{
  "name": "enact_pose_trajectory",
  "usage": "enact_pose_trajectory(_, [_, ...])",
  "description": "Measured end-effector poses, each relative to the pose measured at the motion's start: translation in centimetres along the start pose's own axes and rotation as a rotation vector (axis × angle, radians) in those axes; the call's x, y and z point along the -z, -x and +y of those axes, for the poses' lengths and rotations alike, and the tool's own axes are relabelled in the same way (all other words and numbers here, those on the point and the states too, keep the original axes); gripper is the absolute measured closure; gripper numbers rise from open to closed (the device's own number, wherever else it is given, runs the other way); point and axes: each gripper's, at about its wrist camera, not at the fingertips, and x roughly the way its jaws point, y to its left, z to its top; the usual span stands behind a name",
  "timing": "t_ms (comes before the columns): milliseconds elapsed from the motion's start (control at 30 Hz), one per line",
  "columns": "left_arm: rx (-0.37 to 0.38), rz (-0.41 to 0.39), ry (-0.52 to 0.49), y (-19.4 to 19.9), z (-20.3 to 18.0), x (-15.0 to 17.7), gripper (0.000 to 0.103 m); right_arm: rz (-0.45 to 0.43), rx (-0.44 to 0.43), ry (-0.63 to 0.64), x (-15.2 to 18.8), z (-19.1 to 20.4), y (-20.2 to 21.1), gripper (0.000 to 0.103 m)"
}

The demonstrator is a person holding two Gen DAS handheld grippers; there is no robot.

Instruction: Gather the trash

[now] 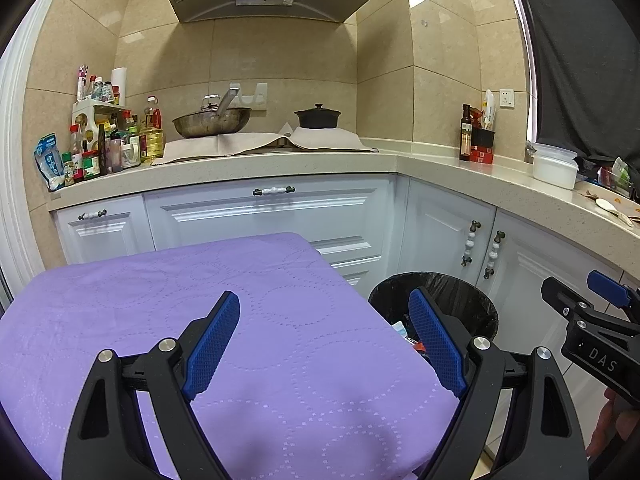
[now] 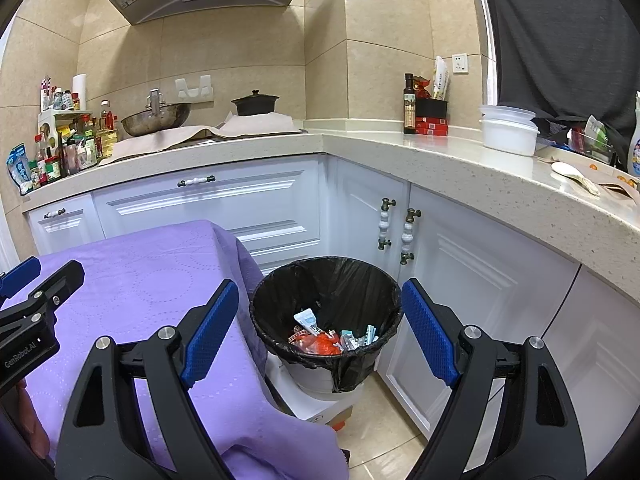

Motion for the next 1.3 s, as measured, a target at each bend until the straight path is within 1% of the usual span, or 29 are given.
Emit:
enact_pose_trajectory(667, [-0.005, -0.006, 0.009, 0.0, -0.1, 0.2, 0.018, 0.0, 0.0, 0.001, 0.0, 0.0, 0.0, 0.021])
enact_pose_trajectory(967, [0.005, -0.008, -0.006, -0.2, -0.5, 0.1, 0.017, 0.0, 0.001, 0.0, 0.1, 0.1, 0.0, 0.021])
enact_pose_trajectory(1067, [0.021, -0.013, -0.006, -0.2, -0.7, 0.1, 0.017, 0.0, 0.0, -0.001, 0.1, 0.1, 0.0, 0.021])
enact_pose_trajectory(1300, [0.009, -0.034, -0.032, -0.2, -1.4, 0.3, 0.015, 0.002, -0.001, 0.002, 0.1, -0.1, -0.1, 0.021])
